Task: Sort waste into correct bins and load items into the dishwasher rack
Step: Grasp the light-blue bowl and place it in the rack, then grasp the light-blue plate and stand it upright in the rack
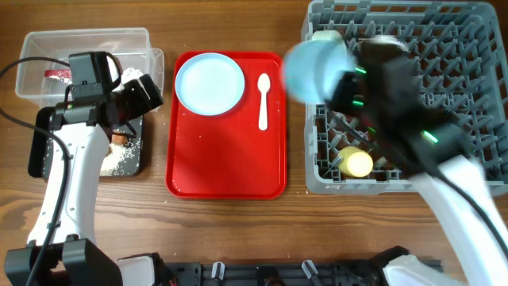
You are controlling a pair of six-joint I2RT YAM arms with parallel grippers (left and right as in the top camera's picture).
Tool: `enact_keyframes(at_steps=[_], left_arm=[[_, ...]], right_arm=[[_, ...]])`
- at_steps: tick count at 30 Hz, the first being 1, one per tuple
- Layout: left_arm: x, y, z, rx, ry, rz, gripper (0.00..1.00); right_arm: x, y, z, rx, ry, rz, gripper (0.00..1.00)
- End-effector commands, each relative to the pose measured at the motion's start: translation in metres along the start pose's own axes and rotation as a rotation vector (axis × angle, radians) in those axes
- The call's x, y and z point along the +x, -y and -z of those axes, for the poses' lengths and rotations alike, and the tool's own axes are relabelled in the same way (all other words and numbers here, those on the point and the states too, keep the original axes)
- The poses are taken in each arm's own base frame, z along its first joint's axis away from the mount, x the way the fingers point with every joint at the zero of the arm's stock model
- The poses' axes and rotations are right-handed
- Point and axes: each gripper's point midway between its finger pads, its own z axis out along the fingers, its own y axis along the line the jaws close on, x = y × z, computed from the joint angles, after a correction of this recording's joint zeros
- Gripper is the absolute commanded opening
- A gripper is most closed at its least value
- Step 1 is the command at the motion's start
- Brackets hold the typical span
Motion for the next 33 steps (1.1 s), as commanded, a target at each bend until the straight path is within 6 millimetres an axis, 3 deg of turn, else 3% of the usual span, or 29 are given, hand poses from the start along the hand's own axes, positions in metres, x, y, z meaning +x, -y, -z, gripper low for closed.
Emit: enact_keyframes(at_steps=[1,3,6,7,10,12,14,19,22,25,29,33], left_arm=[[-0.002,-0.003,-0.001,-0.011,0.005,0.009,1.0],[-0.002,-0.003,-0.001,-0.011,0.005,0.009,1.0],[-0.002,-0.003,-0.001,-0.011,0.005,0.009,1.0],[-0.002,-0.003,-0.001,-0.011,0.005,0.009,1.0],[-0.002,-0.003,-0.001,-0.011,0.005,0.009,1.0],[-0.002,-0.003,-0.001,-0.011,0.005,0.009,1.0],[-0.002,-0.003,-0.001,-0.011,0.005,0.009,1.0],[-0.002,-0.003,-0.001,-0.011,0.005,0.009,1.0],[-0.002,-0.003,-0.001,-0.011,0.005,0.009,1.0],[-0.002,-0.003,-0.001,-0.011,0.005,0.009,1.0],[-0.002,-0.003,-0.001,-0.011,0.005,0.009,1.0],[-0.002,-0.003,-0.001,-0.011,0.005,0.009,1.0]], right_arm=[[-0.06,0.103,0.064,0.52,0.378,0.002,0.04],[-0.063,0.114,0.063,0.667,0.352,0.19,0.04],[-0.051,0.104,-0.004,0.821,0.123,0.604,0.04],[-0.04,0.099,-0.043,0.85,0.03,0.725,0.04],[-0.014,0.094,-0.107,0.88,-0.097,0.873,0.04],[0.008,0.091,-0.138,0.887,-0.164,0.952,0.04],[0.024,0.084,-0.153,0.879,-0.191,0.998,0.04],[0.056,0.052,-0.169,0.72,-0.222,1.026,0.04],[0.058,0.051,-0.169,0.714,-0.228,1.034,0.05],[0.07,0.045,-0.162,0.703,-0.264,1.093,0.27],[0.097,0.002,-0.153,0.62,-0.222,1.195,0.55],[0.113,-0.028,-0.148,0.549,-0.177,1.229,0.67]])
